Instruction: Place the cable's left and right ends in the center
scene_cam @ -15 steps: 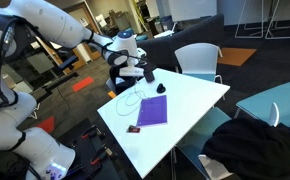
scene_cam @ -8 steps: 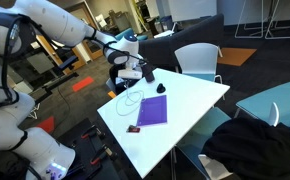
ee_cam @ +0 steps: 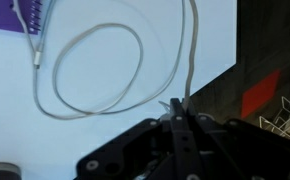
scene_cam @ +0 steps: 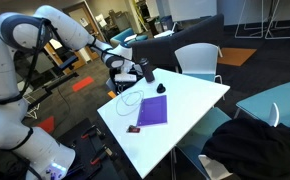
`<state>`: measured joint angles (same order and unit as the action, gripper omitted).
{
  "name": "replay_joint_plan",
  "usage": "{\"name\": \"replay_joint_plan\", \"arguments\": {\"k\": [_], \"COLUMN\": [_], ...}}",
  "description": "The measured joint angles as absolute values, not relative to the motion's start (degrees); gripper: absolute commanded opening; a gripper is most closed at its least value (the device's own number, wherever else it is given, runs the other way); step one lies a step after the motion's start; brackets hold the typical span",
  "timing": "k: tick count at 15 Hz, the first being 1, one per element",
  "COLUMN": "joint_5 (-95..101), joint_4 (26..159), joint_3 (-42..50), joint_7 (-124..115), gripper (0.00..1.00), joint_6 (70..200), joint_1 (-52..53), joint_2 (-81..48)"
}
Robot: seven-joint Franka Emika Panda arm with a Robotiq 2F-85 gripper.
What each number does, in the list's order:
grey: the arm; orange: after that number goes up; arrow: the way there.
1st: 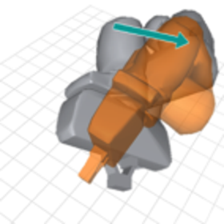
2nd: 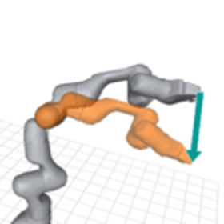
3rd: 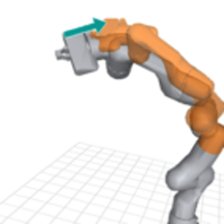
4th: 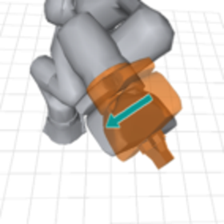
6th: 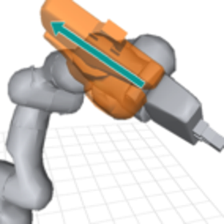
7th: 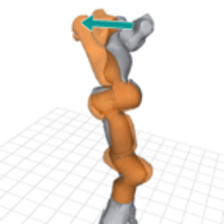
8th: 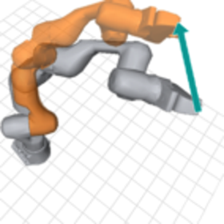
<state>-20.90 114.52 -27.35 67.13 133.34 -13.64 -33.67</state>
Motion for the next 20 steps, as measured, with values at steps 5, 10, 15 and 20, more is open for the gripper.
{"name": "replay_joint_plan", "arguments": {"k": [5, 10, 15, 20], "joint_5": [-19.99, -17.86, -15.55, -12.23], "joint_4": [110.43, 108.79, 109.2, 113.57], "joint_3": [-20.38, -19.41, -19.39, -17.41], "joint_7": [67.11, 67.24, 67.28, 63.03], "gripper": [0.4, 0.77, 1.0, 1.0], "joint_6": [137.66, 140.61, 147.32, 156.64], "joint_1": [-6.21, -5.45, -5.58, -5.34], "joint_2": [-39.6, -43.29, -42.93, -38.68]}}
